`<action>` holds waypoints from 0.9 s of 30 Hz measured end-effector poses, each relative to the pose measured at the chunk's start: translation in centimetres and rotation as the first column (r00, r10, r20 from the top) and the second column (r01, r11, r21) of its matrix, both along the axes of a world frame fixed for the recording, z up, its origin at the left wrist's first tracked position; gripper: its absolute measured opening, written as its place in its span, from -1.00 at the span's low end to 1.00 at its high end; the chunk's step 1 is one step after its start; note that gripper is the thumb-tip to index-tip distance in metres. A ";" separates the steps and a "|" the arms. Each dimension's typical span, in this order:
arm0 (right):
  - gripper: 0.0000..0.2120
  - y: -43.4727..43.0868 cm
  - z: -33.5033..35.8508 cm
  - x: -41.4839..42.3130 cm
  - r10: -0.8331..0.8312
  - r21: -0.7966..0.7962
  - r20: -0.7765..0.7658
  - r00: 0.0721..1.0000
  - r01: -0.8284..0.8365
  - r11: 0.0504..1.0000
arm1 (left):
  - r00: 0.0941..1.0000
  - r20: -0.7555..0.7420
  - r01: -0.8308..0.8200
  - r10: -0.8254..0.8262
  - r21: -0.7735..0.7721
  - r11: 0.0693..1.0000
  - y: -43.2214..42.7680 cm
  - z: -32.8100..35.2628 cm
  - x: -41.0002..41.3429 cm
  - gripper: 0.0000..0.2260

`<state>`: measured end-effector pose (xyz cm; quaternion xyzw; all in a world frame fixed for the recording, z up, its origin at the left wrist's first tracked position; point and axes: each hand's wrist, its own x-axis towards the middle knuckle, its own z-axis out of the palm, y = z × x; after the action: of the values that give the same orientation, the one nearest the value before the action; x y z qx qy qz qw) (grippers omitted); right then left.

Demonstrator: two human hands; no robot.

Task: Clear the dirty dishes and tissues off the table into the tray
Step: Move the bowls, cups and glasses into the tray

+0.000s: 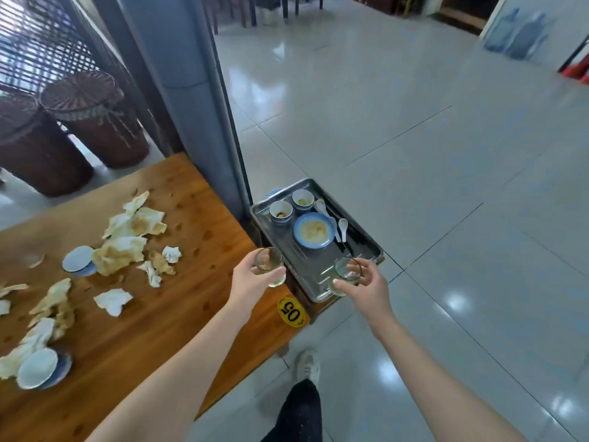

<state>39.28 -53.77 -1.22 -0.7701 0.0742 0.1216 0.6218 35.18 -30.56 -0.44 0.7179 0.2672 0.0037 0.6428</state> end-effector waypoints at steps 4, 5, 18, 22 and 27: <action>-0.52 -1.4 -0.1 4.2 -0.025 -0.031 -0.022 0.999 0.025 0.999 | 1.000 -0.012 0.003 -0.003 -0.049 0.999 -1.4 -1.3 4.5 -0.62; -0.51 -1.8 0.0 5.5 -0.031 -0.038 -0.022 0.999 0.030 0.999 | 1.000 -0.018 0.003 -0.004 -0.067 0.998 -1.8 -1.6 5.9 -0.61; -0.48 -2.9 -1.7 21.8 -0.123 -0.069 -0.060 0.991 0.119 0.991 | 0.989 -0.150 0.007 -0.014 -0.049 0.999 -3.0 -4.8 21.2 -0.47; -0.51 -3.2 -3.6 23.6 -0.112 -0.070 -0.106 0.988 0.105 0.992 | 0.980 -0.197 -0.017 0.008 -0.042 0.999 -3.5 -6.6 22.3 -0.51; -0.50 -4.1 -6.6 26.2 -0.032 -0.150 -0.139 0.990 0.011 0.989 | 0.961 -0.270 -0.084 0.067 -0.050 0.995 -5.0 -9.2 22.8 -0.47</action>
<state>65.46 -57.83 -7.80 -0.8028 0.1351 0.1634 0.5572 57.95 -35.55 -9.68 0.6810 0.3788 -0.0772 0.6219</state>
